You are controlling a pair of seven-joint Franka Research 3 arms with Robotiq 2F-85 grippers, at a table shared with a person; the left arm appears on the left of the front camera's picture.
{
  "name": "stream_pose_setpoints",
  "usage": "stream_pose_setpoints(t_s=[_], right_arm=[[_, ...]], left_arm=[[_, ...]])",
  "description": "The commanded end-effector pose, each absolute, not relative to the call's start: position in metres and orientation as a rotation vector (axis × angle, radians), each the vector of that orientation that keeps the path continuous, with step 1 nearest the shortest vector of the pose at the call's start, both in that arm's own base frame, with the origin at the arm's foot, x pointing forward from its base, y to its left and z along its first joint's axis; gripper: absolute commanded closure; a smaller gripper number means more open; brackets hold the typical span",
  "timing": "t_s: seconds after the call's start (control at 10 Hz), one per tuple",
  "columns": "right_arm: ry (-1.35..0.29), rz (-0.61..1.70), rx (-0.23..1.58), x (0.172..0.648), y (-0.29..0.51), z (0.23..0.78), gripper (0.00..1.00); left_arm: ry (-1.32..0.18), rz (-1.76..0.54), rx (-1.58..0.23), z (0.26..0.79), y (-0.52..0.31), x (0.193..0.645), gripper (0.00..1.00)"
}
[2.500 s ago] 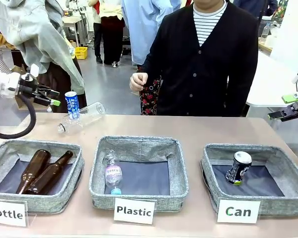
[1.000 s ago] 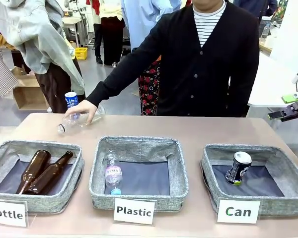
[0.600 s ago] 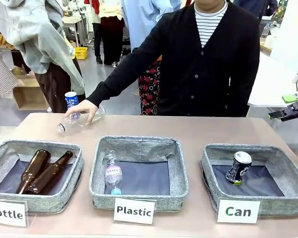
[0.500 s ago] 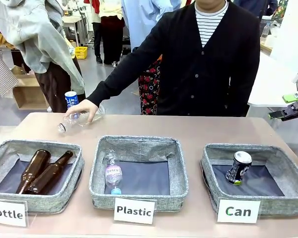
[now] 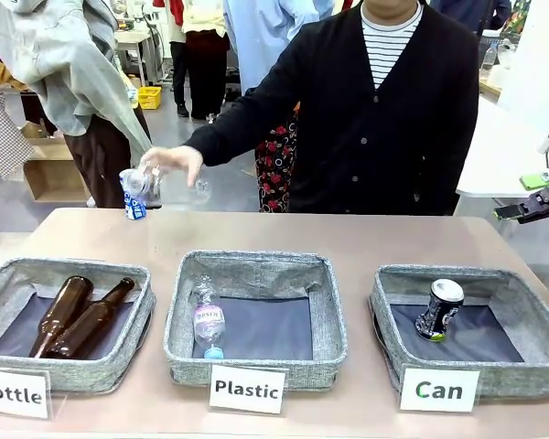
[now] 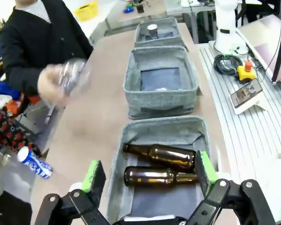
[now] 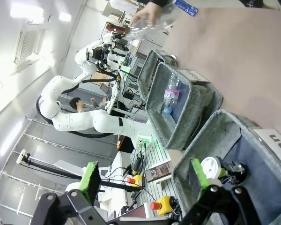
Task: Sort the can waste into the basket.
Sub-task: Pick up the can waste from the table and place it in the right Fabric basket.
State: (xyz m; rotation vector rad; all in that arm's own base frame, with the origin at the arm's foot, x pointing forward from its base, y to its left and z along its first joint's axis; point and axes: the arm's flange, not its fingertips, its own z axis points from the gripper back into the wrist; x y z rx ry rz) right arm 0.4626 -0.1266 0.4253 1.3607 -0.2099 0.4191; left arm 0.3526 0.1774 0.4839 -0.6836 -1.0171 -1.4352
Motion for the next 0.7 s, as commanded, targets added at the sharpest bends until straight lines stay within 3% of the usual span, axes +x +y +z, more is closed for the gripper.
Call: stream_pose_setpoints(t_s=[0.0,0.6], right_arm=[[-0.209,0.437,1.357,0.463,-0.128,0.427,0.0],[-0.209,0.437,1.357,0.463,-0.128,0.427,0.0]], left_arm=[[-0.987,-1.392,-0.71,0.489,0.196,0.378,0.0],[-0.739,-1.279,-0.83,0.471,0.215,0.559,0.0]])
